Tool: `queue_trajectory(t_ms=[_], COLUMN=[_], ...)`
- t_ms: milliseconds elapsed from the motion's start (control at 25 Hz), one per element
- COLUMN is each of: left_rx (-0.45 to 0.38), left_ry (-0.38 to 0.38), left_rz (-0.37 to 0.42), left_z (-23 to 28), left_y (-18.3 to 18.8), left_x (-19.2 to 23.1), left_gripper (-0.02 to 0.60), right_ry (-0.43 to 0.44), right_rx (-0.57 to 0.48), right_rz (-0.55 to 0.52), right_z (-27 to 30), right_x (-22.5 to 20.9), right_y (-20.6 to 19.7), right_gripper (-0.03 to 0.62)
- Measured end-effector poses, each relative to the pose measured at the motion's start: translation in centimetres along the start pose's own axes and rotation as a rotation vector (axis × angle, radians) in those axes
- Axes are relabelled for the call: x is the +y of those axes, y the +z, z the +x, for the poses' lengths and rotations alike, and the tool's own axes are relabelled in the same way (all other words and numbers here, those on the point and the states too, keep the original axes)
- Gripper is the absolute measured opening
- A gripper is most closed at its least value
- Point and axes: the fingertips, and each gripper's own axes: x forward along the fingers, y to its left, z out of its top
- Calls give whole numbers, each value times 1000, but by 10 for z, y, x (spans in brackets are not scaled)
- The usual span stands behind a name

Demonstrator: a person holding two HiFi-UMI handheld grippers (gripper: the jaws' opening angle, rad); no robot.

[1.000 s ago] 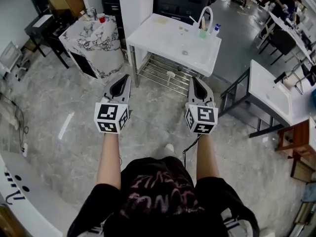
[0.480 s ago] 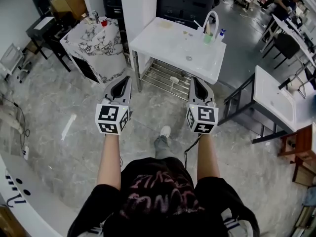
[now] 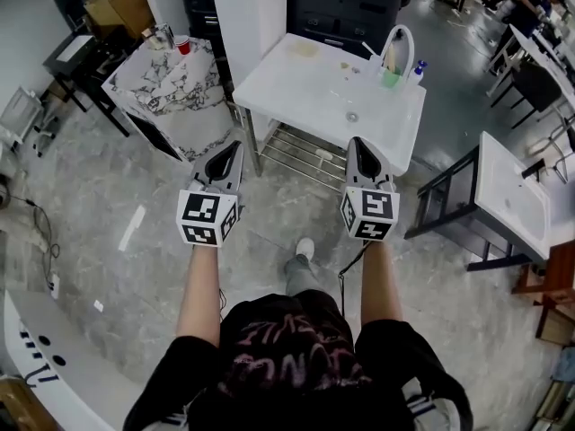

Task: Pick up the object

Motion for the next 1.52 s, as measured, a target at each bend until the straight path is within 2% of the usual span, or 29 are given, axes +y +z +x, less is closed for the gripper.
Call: queue_trajectory(t_ms=[240,480,680,1120,1520], left_rx=[35,52,49,43,32], left_ry=[-11,-33,-14,-45,-119], left_rz=[-3,0,-7,10,10], left_z=[81,169,228,327,423], left_y=[-3,9,19,31,29], left_x=[20,34,51,58,92], left_gripper=[8,9,9,9,9], right_ry=[5,2,13,19,-53], right_rx=[23,48,41,58,65], right_rz=[17,25,21,10,21], right_z=[74,149,203,273,348], right_x=[-31,-74,-104,-143,-168], right_y=[-10,-11,-4,-11,-17], right_gripper=[15,15,15,15,15])
